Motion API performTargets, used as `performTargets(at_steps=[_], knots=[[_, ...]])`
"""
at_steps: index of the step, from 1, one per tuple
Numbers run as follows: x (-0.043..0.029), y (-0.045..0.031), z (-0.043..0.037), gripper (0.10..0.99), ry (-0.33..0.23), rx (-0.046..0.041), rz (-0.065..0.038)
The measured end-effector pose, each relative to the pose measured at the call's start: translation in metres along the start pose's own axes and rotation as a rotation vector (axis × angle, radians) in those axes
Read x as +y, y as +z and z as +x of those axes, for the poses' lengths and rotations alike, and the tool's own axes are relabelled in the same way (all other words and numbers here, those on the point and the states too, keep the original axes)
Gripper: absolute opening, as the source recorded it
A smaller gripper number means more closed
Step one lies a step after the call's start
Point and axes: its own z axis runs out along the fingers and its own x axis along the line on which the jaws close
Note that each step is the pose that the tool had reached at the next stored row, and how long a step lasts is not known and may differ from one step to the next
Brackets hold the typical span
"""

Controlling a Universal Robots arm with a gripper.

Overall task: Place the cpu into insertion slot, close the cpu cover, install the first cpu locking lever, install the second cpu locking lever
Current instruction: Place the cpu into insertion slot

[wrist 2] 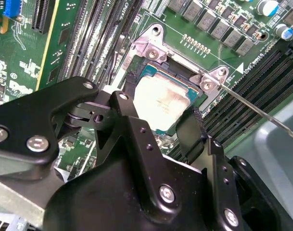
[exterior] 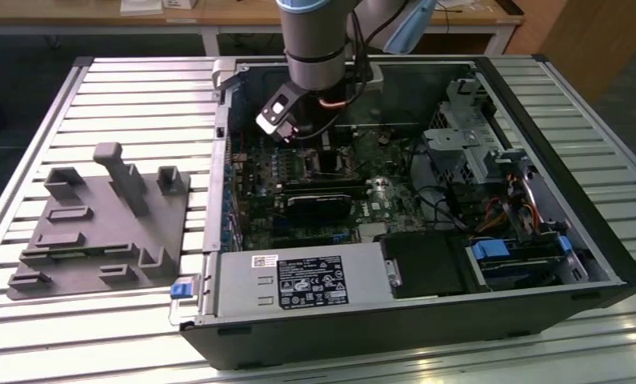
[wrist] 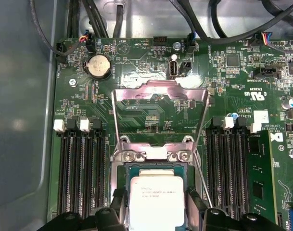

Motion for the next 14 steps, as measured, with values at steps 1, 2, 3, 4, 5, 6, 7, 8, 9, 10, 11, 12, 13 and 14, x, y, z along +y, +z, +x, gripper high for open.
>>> performTargets(at_steps=[1, 2, 3, 4, 5, 6, 7, 8, 9, 10, 11, 12, 13, 14], knots=[[0.0002, -0.0019, 0.0000, 0.612, 0.000, 0.0000, 0.000], [0.0005, -0.0040, 0.0000, 0.612, 0.000, 0.0000, 0.000], [0.0008, -0.0061, 0.0000, 0.612, 0.000, 0.0000, 0.000], [0.0012, -0.0084, 0.0000, 0.612, 0.000, 0.0001, 0.000], [0.0014, -0.0106, 0.0000, 0.612, 0.000, 0.0000, 0.000], [0.0017, -0.0125, 0.0000, 0.612, 0.000, -0.0001, 0.000], [0.0020, -0.0145, 0.0000, 0.612, 0.000, 0.0000, 0.000], [0.0022, -0.0161, 0.0000, 0.612, 0.000, 0.0001, 0.000], [0.0024, -0.0171, 0.0000, 0.612, 0.000, 0.0000, 0.000], [0.0024, -0.0171, 0.0000, 0.612, 0.000, 0.0001, 0.000], [0.0024, -0.0171, 0.0000, 0.612, 0.000, 0.0001, 0.000], [0.0024, -0.0171, 0.0000, 0.612, 0.000, 0.0001, 0.000], [0.0024, -0.0171, 0.0000, 0.612, 0.000, 0.0001, 0.000], [0.0024, -0.0171, 0.0000, 0.612, 0.000, 0.0000, 0.000]])
